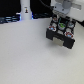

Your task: Open the kcup holder, insert the kcup into the holder, and close the kcup holder

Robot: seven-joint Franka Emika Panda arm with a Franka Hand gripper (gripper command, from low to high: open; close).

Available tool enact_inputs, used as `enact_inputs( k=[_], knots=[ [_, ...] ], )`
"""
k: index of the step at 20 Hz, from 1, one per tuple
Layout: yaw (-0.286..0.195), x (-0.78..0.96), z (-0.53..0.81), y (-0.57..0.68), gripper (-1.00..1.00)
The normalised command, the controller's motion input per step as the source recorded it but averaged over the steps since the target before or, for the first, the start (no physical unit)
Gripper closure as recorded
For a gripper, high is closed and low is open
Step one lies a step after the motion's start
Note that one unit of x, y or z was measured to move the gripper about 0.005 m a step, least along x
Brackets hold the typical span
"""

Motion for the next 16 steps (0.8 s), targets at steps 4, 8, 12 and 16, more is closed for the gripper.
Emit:
enact_inputs(
  k=[4,8,12,16],
  knots=[
    [0.119,0.26,0.48,0.06,-1.0],
    [0.11,0.32,0.51,0.02,-1.0],
    [0.079,0.4,0.51,-0.19,-1.0],
    [0.061,0.49,0.44,-0.38,-1.0]
  ],
)
